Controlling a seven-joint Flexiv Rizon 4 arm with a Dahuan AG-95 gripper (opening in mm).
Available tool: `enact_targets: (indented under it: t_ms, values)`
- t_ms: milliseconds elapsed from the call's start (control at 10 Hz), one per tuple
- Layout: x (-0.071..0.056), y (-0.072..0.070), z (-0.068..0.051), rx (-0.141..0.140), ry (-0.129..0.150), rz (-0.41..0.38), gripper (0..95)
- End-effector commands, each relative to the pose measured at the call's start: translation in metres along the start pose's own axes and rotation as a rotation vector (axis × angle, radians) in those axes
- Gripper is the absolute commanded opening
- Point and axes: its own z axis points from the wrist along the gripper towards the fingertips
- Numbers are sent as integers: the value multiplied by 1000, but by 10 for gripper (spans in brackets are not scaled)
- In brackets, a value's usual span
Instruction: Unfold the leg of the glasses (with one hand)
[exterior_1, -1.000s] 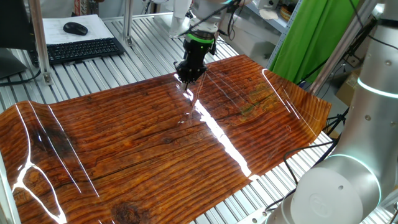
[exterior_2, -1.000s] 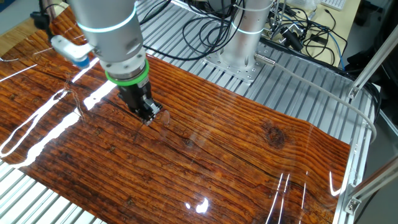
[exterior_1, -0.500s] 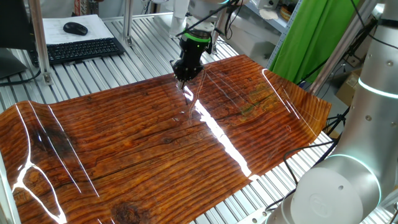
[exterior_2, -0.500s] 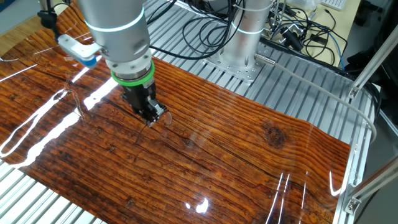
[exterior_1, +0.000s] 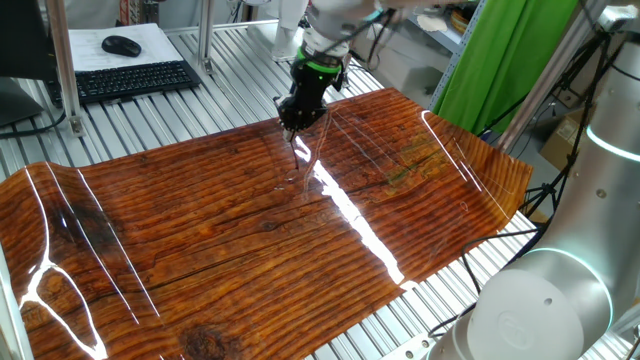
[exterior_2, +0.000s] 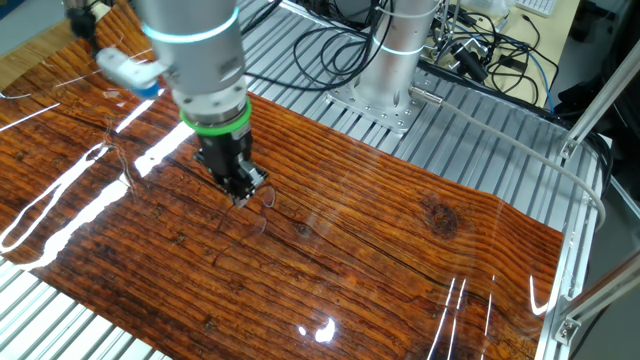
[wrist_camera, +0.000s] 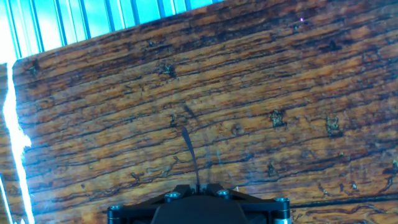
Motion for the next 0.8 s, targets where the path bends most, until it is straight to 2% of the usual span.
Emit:
enact_targets:
  t_ms: [100, 400, 800]
  values:
    - [-3, 1, 2, -8, -24, 7, 0]
    - [-8, 6, 12, -10, -64, 16, 0]
    - [-8, 8, 11, -40, -92, 72, 0]
